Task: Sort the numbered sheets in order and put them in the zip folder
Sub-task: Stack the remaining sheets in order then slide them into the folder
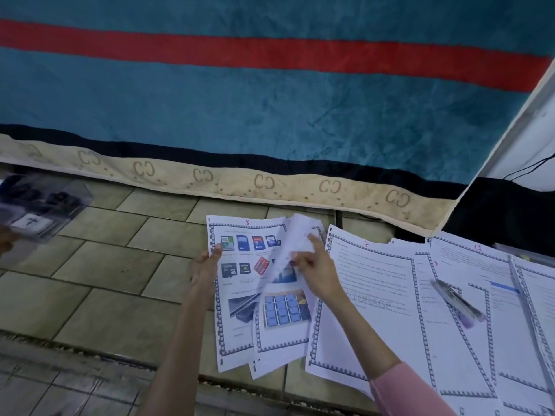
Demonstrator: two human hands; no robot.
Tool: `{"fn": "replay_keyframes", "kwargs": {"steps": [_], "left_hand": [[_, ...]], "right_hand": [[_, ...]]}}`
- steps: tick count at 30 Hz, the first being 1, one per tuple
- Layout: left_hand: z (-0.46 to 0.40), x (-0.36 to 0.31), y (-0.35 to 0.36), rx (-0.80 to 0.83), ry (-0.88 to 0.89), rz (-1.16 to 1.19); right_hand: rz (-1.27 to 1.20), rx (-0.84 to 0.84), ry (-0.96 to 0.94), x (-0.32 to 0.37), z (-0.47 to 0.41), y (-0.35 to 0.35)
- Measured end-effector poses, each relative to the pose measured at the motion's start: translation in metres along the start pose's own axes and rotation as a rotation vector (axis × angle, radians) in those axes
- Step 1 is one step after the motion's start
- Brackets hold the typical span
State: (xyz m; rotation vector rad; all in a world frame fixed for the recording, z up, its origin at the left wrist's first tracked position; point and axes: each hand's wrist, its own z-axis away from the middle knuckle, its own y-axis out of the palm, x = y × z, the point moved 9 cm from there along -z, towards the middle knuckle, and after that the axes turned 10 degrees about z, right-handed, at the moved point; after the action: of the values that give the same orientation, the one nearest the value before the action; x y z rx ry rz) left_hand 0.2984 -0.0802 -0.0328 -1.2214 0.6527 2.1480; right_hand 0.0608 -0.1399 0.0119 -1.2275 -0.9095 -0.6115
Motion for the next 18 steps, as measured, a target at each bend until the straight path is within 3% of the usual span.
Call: {"fn": "replay_keyframes", "kwargs": {"steps": [4, 6, 10, 12, 13, 15, 16, 18], "left_hand": [[-0.008, -0.003, -0.006, -0.043, 0.072, -0.075], [-0.015, -0.01, -0.014, -0.098, 0.134, -0.151], [-0.005, -0.038, -0.016, -0.265, 0.358, -0.48], [0.024, -0.056, -0.001, -0.347, 0.569, -0.614], [0.038, -0.057, 0.017, -0.276, 0.645, -0.623], [0.059, -0.03, 0.063, 0.026, 0.573, -0.551], [0.068, -0.007, 0.088, 0.17, 0.452, -0.556], [0.088, 0.041, 0.13, 0.377, 0.242, -0.65]], "right_hand": [[0.586, 0.365, -0.236, 0.002, 0.035, 0.061], [0.75, 0.414, -0.264, -0.007, 0.038, 0.081], [0.582, 0.409, -0.286, 0.004, 0.037, 0.087], [0.407, 0.199, -0.252, 0.007, 0.031, 0.057], [0.374, 0.027, -0.201, 0.002, 0.03, 0.031], [0.426, -0.307, -0.004, -0.025, 0.034, -0.03], [0.474, -0.377, 0.15, -0.047, 0.039, -0.055], [0.452, -0.355, 0.417, -0.092, 0.048, -0.087]]}}
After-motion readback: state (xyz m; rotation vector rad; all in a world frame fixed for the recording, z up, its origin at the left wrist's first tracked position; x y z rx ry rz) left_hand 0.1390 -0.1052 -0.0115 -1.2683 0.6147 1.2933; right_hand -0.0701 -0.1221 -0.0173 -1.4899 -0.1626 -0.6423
